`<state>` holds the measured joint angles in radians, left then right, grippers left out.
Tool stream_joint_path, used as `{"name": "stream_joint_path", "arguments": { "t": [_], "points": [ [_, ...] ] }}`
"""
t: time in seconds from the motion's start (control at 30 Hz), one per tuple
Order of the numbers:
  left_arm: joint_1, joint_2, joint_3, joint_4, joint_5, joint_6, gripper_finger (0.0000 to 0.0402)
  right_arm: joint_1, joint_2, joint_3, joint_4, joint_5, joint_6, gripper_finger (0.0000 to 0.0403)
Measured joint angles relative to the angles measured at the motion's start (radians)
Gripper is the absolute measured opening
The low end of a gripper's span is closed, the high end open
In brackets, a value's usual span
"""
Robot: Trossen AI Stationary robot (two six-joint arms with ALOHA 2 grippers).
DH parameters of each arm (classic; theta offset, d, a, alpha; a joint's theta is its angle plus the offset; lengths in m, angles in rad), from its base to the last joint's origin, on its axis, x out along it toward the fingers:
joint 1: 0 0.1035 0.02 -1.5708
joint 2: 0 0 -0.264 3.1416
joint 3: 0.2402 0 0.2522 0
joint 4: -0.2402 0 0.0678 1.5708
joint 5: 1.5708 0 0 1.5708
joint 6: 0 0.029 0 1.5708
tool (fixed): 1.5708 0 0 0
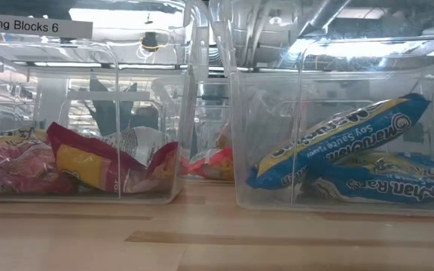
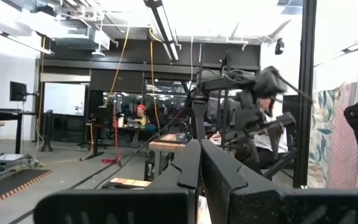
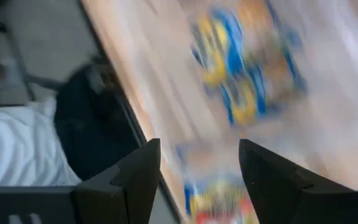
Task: Sort Maruchan noodles
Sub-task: Put the orange noodle pack into the top transparent bin
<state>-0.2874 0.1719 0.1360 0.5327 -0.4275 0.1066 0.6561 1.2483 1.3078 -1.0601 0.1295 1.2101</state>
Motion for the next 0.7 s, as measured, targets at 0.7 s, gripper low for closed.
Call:
{"name": "stream_joint_path", "arguments": {
  "t": [0.7],
  "points": [
    [0.000,0.000,0.000,-0.005,-0.003,0.024,0.0000,0.390,0.042,-0.306,0.143,-0.026,0.607,0.0240]
  ]
}}
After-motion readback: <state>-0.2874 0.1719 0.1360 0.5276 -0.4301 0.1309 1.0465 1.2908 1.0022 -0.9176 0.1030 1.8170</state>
